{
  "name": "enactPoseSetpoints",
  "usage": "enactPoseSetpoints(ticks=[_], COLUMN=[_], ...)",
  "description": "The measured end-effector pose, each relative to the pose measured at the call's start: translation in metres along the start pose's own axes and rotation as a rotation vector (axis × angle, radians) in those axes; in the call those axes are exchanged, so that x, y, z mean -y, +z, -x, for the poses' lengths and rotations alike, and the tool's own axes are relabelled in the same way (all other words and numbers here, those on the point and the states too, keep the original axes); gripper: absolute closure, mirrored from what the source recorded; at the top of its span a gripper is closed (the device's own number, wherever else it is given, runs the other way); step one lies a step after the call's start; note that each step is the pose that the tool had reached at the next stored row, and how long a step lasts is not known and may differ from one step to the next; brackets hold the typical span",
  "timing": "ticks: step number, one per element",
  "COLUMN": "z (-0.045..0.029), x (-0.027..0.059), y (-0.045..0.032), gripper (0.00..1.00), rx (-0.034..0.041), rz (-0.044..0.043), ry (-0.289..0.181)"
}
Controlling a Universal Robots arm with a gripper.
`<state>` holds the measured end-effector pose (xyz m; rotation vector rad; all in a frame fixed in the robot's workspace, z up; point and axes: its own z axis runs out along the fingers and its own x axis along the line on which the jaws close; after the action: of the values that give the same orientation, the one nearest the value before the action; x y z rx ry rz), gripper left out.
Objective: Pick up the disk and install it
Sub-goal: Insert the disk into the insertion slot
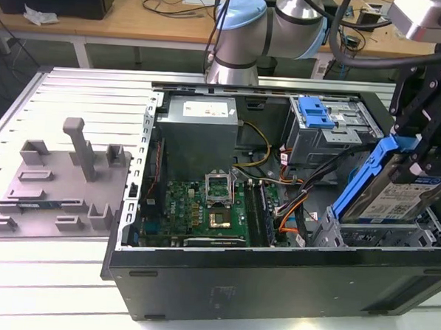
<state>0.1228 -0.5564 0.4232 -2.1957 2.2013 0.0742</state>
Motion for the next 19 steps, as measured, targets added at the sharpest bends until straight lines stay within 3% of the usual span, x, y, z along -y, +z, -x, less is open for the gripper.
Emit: enactPoseSetpoints(ticks=[5, 12, 19], z=[-0.0004, -0.0007, -0.0007], x=[0.0001, 0.0001, -0.0001], y=[0.0022, 0.0053, 0.0056], gripper=[0.63, 0.63, 0.63], rx=[0.0, 0.0001, 0.0002], rz=[-0.0048, -0.0316, -0.0434], ry=[0.0, -0.002, -0.002])
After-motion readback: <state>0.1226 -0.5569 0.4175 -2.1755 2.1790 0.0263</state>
